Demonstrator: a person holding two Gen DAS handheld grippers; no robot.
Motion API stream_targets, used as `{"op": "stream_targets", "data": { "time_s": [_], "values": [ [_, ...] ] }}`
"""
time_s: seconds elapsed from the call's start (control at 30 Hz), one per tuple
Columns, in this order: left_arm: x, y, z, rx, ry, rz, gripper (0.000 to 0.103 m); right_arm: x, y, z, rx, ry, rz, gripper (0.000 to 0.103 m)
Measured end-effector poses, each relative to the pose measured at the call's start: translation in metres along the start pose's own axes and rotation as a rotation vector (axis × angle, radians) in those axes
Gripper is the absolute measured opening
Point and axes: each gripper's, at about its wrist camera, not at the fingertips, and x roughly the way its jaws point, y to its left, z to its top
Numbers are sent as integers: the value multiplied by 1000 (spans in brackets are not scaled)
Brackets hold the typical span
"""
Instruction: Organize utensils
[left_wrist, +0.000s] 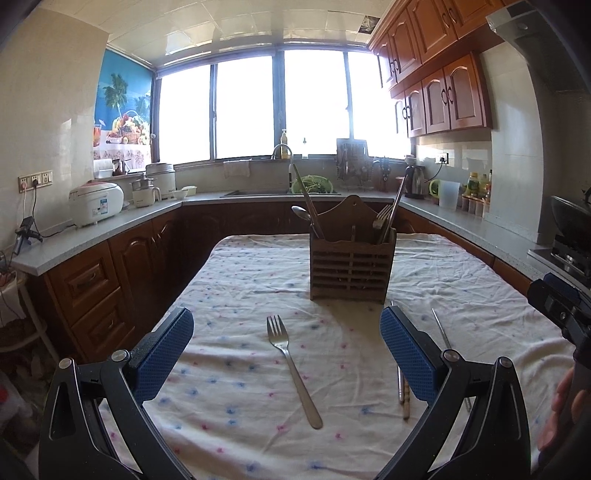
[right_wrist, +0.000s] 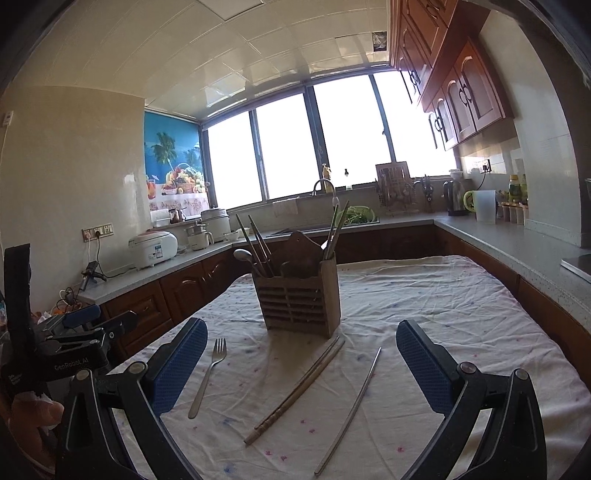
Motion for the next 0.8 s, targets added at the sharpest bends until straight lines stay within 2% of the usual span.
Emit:
{"op": "stream_targets", "data": {
  "time_s": [0.17, 0.8],
  "values": [
    [2, -8, -14, 33, 16, 15, 103, -4, -1, -10, -9, 5, -19, 103],
    [10, -5, -25, 3, 65, 18, 103, -2, 4, -29, -41, 55, -42, 103]
  ]
}}
